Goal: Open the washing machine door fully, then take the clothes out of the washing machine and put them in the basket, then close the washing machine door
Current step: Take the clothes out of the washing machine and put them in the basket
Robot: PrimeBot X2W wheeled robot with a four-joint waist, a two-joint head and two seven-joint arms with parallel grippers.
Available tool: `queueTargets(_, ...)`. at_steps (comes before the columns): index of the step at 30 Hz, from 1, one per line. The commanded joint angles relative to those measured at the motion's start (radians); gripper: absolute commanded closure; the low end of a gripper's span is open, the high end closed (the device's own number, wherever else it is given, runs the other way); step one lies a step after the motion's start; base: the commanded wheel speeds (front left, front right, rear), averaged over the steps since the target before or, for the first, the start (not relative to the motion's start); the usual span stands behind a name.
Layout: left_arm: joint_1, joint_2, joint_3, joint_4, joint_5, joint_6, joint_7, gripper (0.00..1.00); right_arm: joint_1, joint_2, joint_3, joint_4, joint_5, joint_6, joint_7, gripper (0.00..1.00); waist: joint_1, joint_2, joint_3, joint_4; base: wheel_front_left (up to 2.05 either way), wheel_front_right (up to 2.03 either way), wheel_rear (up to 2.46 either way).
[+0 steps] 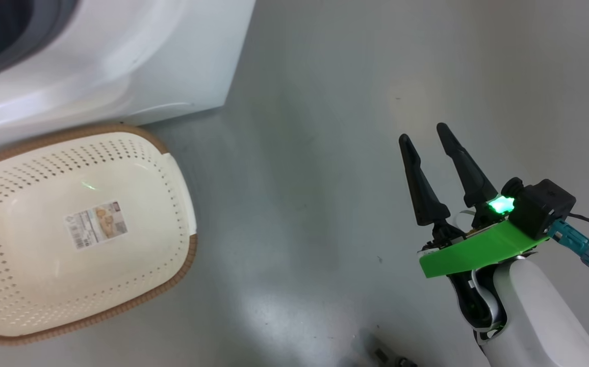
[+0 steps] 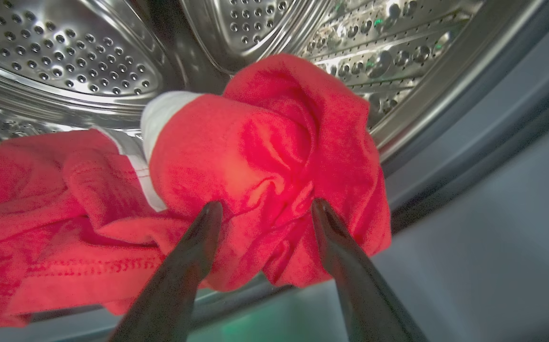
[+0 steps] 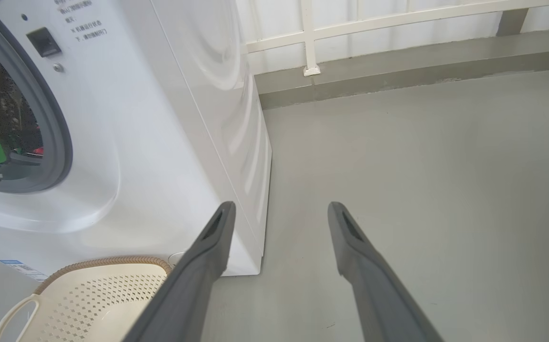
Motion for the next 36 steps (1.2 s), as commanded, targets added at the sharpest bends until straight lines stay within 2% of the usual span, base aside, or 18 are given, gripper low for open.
queueTargets(1,-0.027,0.055,0.003,-0.007,-0.003,0.001,0.003,0.0,0.002,0.001,0.019,-0.025,0.009,0.006,-0.006,0.0,0.0,0.0,0.016,-0.015,0.0,0.0,0.0)
queueTargets(10,-0.068,0.074,-0.046,0.066,0.0,0.001,-0.009,0.0,0.002,0.001,0.026,-0.026,0.021,0.006,-0.006,0.0,0.0,0.0,0.02,-0.028,0.0,0.0,0.0)
queueTargets(11,-0.068,0.073,-0.05,0.072,-0.001,0.001,-0.009,0.06,0.002,0.001,0.025,-0.026,0.021,0.006,-0.006,0.0,0.0,0.0,0.02,-0.028,0.0,0.0,0.0)
queueTargets(12,-0.066,0.071,-0.055,0.078,-0.002,0.001,-0.004,0.53,0.002,0.001,0.025,-0.027,0.021,0.006,-0.006,0.0,0.0,0.0,0.019,-0.028,0.0,0.0,0.0)
queueTargets(13,-0.066,0.07,-0.062,0.082,-0.001,0.001,-0.001,0.68,0.002,0.001,0.025,-0.027,0.021,0.006,-0.006,0.0,0.0,0.0,0.018,-0.028,0.0,0.0,0.0)
queueTargets(14,-0.067,0.07,-0.064,0.086,-0.002,0.001,-0.003,0.91,0.002,0.001,0.024,-0.027,0.02,0.006,-0.006,0.0,0.0,0.0,0.017,-0.028,0.0,0.0,0.0)
queueTargets(15,-0.065,0.068,-0.067,0.09,-0.005,0.001,-0.003,1.0,0.003,0.001,0.024,-0.028,0.02,0.006,-0.006,0.0,0.0,0.0,0.016,-0.028,0.0,0.0,0.0)
queueTargets(25,-0.041,0.038,-0.075,0.106,-0.037,0.001,-0.063,1.0,0.007,0.001,0.011,-0.02,0.005,0.006,-0.006,0.0,0.0,0.0,-0.025,-0.008,0.0,0.0,0.0)
queueTargets(31,0.02,0.0,-0.025,0.092,-0.111,0.001,-0.124,1.0,0.018,0.001,0.001,-0.004,-0.013,0.006,-0.006,0.0,0.0,0.0,-0.088,0.022,0.0,0.0,0.0)
queueTargets(36,0.08,-0.009,0.014,0.043,-0.151,0.001,-0.133,1.0,0.029,0.001,-0.007,0.004,-0.025,0.006,-0.006,0.0,0.0,0.0,-0.128,0.038,0.0,0.0,0.0)
